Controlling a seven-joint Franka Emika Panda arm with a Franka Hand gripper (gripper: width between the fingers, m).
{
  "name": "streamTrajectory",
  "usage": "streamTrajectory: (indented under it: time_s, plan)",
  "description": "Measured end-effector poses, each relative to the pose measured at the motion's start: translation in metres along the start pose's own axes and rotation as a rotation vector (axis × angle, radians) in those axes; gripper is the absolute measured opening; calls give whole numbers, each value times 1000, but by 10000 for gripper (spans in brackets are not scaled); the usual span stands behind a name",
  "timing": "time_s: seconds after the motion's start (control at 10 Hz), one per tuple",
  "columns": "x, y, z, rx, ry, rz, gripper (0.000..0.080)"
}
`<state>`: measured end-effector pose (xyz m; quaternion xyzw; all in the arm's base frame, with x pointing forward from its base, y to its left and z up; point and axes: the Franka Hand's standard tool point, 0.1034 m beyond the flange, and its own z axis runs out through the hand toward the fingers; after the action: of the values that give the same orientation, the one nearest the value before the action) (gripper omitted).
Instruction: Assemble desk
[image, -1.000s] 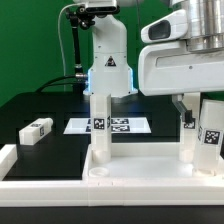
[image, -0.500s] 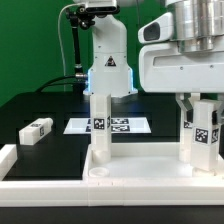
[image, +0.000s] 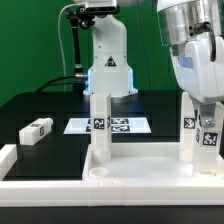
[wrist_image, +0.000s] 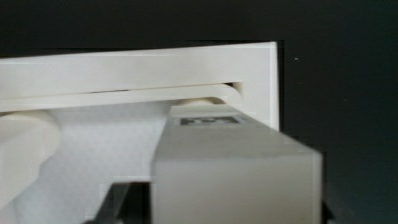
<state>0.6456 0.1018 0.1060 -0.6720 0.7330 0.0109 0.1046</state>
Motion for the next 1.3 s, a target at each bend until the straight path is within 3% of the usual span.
streamTrajectory:
  time_s: [0.2, 0.3, 0.4, 0.5, 0.6, 0.8, 1.0, 1.1, 1.2, 1.3]
  plan:
    - [-2, 0, 0, 3, 7, -116, 297]
    - [-14, -2, 2, 21, 13, -359, 373]
    - [-21, 1, 3, 14, 4, -459, 373]
    - [-17, 0, 3, 14, 9, -515, 553]
    - [-16, 0, 3, 13, 12, -594, 629]
    - [-15, -1, 2, 8, 23, -778, 643]
    - [-12, -8, -4, -17, 68, -1318, 649]
    - [-1, -9, -3, -25, 68, -1452, 649]
    - [-1, -9, -3, -23, 68, -1376, 649]
    - [-2, -9, -2, -23, 68, -1383, 554]
